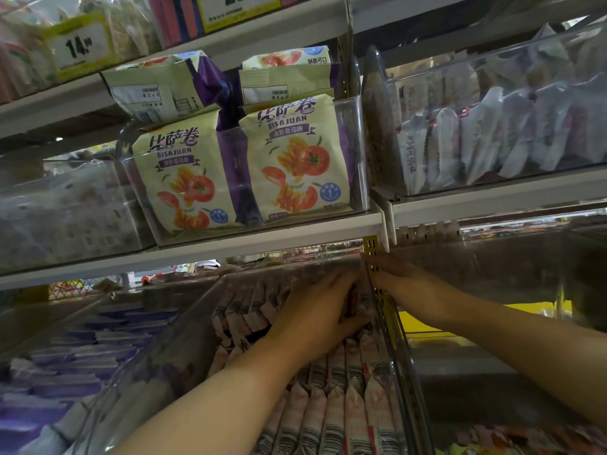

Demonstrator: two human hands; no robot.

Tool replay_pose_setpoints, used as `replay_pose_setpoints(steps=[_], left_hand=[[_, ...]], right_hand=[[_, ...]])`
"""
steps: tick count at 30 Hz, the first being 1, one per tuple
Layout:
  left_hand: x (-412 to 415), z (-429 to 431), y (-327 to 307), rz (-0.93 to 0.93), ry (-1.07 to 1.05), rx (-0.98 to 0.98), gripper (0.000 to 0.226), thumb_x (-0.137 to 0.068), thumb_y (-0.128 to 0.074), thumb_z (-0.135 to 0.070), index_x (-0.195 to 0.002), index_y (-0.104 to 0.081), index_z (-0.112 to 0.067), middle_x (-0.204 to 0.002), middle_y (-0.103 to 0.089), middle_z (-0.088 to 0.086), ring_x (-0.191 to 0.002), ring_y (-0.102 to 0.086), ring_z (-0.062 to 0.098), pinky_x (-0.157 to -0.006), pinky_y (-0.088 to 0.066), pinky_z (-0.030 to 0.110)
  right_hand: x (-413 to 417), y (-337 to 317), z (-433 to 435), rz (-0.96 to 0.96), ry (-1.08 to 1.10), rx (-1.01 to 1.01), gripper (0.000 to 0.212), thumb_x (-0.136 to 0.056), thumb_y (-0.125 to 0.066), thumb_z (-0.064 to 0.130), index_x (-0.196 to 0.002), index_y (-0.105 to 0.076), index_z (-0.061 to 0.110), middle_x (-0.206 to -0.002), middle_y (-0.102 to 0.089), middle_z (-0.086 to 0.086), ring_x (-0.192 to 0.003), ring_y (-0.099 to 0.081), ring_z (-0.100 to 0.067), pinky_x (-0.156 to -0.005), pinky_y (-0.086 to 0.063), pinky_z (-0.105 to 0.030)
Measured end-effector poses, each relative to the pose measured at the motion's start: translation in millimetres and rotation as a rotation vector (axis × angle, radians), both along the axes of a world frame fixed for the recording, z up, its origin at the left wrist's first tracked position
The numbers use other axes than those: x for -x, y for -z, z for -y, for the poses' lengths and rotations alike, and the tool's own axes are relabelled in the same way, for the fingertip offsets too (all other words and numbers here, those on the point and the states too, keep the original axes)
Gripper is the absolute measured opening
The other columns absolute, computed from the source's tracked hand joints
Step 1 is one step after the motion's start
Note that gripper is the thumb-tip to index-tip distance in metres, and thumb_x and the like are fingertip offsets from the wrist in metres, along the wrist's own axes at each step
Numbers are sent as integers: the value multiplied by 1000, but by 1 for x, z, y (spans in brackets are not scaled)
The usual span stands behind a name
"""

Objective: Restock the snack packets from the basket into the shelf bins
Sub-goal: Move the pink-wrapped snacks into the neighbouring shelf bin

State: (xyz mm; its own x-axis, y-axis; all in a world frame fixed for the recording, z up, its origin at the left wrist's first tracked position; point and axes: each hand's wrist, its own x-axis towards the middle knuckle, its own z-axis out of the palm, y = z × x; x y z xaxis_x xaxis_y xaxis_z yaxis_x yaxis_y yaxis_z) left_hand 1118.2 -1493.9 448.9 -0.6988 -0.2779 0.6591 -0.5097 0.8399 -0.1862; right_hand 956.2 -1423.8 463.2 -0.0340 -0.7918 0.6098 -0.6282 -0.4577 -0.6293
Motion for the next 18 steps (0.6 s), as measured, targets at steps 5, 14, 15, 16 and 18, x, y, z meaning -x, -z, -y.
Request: replay_pose_setpoints(steps=[5, 14, 15, 16, 18], left_hand=[[11, -1, -3, 62, -168, 101, 39, -93, -47, -34, -131, -48, -26, -132, -55, -1, -116, -54, 25, -92, -44, 37], [24, 7, -7, 112, -341, 39, 49, -96, -41, -36, -144, -35, -26, -149, -36, -1, -126, -46, 29, -100, -36, 45], [25, 7, -10, 112, -357, 26, 48, -96, -42, -37, -142, -38, -26, -147, -38, -1, -126, -46, 29, -98, -36, 44], [27, 6, -12, 110, -369, 1, 47, -95, -42, -37, -140, -40, -27, -146, -38, 0, -125, -46, 29, -97, -36, 44], [29, 2, -13, 107, -363, -83, 49, -92, -45, -37, -140, -39, -28, -146, -36, 1, -128, -43, 30, -100, -33, 46]], right_hand=[[-1, 0, 1, 6, -11, -11, 26, -97, -43, 17, -111, -65, 15, -118, -59, -11, -109, -59, -30, -98, -46, -51], [2, 1, 4, 6, 14, -14, 30, -96, -43, 14, -116, -64, 18, -118, -60, -10, -109, -59, -28, -98, -46, -50], [1, 1, 3, 1, 16, -12, 29, -96, -43, 14, -116, -64, 19, -118, -60, -9, -109, -59, -27, -99, -46, -50], [1, 1, 2, 12, 7, -11, 29, -96, -44, 15, -114, -65, 21, -119, -61, -8, -110, -59, -25, -100, -45, -49], [-2, 0, -3, 51, -26, -13, 29, -96, -45, 16, -109, -66, 31, -123, -60, -2, -112, -58, -18, -102, -45, -43]])
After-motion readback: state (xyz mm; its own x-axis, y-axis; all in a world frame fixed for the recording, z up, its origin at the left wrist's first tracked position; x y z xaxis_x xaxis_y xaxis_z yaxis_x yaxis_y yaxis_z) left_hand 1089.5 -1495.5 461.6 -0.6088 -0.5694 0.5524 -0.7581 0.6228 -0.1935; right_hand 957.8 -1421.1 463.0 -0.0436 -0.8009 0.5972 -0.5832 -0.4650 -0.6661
